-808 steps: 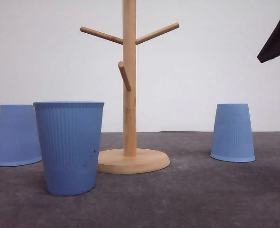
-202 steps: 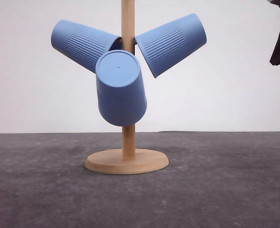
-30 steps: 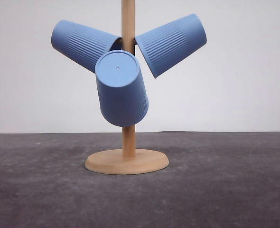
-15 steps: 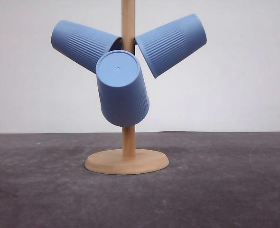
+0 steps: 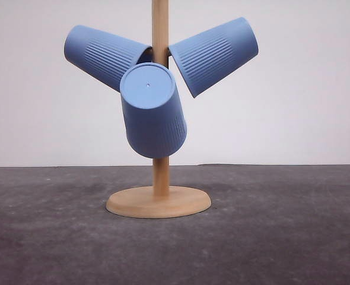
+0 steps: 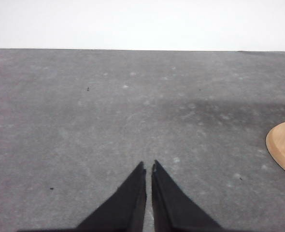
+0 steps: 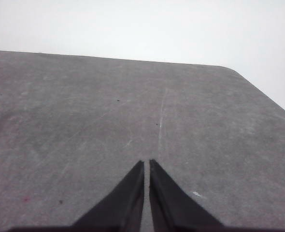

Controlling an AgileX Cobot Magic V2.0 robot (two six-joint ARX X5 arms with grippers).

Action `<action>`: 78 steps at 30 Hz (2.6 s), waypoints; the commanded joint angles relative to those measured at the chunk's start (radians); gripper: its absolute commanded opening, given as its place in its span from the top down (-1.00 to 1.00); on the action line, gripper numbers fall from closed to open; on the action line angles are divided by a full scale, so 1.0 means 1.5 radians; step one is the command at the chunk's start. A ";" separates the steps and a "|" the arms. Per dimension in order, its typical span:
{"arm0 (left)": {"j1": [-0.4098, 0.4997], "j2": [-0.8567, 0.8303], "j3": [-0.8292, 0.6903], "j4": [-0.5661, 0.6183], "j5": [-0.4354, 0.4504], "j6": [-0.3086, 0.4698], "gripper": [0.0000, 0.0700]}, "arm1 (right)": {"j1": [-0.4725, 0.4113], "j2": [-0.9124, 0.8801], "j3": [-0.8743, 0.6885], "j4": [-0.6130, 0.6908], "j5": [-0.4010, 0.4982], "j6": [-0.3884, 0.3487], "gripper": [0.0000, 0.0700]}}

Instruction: Place three cups

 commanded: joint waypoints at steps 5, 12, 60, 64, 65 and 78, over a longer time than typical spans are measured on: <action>0.001 0.000 -0.008 0.007 -0.001 0.004 1.00 | -0.001 0.000 -0.002 0.008 0.002 0.010 0.95; 0.001 0.000 -0.008 0.007 -0.001 0.004 1.00 | -0.001 0.000 -0.002 0.008 0.002 0.010 0.95; 0.001 -0.001 -0.008 0.007 -0.001 0.004 1.00 | -0.001 0.000 -0.002 0.008 0.002 0.010 0.95; 0.001 -0.001 -0.008 0.007 -0.001 0.004 1.00 | -0.001 0.000 -0.002 0.008 0.002 0.010 0.95; 0.001 -0.001 -0.008 0.007 -0.001 0.004 1.00 | -0.001 0.000 -0.002 0.008 0.002 0.010 0.95; 0.001 -0.001 -0.008 0.007 -0.001 0.004 1.00 | -0.001 0.000 -0.002 0.008 0.002 0.010 0.95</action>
